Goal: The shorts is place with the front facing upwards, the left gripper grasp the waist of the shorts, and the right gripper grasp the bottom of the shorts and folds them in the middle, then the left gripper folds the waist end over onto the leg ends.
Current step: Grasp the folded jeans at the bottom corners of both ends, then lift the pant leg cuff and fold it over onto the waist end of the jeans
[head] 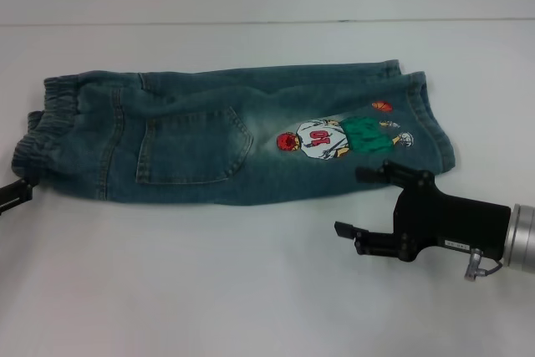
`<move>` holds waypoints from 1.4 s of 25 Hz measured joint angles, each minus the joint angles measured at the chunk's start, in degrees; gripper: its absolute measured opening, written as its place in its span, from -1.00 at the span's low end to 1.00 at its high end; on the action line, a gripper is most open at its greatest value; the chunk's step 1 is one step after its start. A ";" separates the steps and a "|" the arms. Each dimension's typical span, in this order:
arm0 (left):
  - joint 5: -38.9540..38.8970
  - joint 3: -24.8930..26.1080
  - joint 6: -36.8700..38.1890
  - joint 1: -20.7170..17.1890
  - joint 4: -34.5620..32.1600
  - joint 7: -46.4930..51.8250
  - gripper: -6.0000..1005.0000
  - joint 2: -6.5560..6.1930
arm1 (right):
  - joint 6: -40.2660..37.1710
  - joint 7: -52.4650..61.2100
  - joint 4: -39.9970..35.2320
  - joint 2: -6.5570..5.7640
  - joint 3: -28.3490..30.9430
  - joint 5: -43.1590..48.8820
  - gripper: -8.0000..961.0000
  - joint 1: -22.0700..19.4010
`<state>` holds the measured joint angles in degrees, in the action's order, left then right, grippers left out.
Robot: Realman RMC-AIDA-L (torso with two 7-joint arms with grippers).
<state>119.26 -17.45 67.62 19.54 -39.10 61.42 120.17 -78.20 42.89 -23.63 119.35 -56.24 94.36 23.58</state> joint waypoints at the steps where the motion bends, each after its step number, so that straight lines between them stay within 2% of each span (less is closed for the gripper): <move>1: 0.33 -0.03 -0.60 0.27 0.06 0.00 0.46 0.00 | 0.00 0.00 0.00 0.00 0.00 0.00 0.84 0.00; 11: 2.39 -1.78 -2.37 1.17 0.03 -0.01 0.39 -0.31 | -1.92 0.44 -0.17 -0.06 0.09 0.41 0.84 0.02; 16: 2.59 -4.17 -2.38 1.19 0.15 -0.03 0.36 -0.29 | -2.97 3.69 -1.75 -0.09 -0.54 5.50 0.84 1.00; 19: 3.65 -4.75 -2.00 1.29 0.15 0.25 -0.10 -0.29 | -3.01 4.44 -2.14 0.04 -0.50 6.62 0.83 1.23; 30: 4.72 -5.13 0.42 1.54 -0.99 0.17 -0.52 -0.18 | -2.53 4.51 -2.21 0.31 -0.37 6.76 0.84 1.25; 35: 4.22 -5.13 2.40 1.64 -3.17 0.18 -0.81 0.45 | -2.49 4.54 -2.07 0.33 0.08 6.46 0.83 1.10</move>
<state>123.48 -22.58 70.02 21.17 -42.27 61.60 120.62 -80.70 47.43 -25.71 119.69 -56.16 100.82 24.67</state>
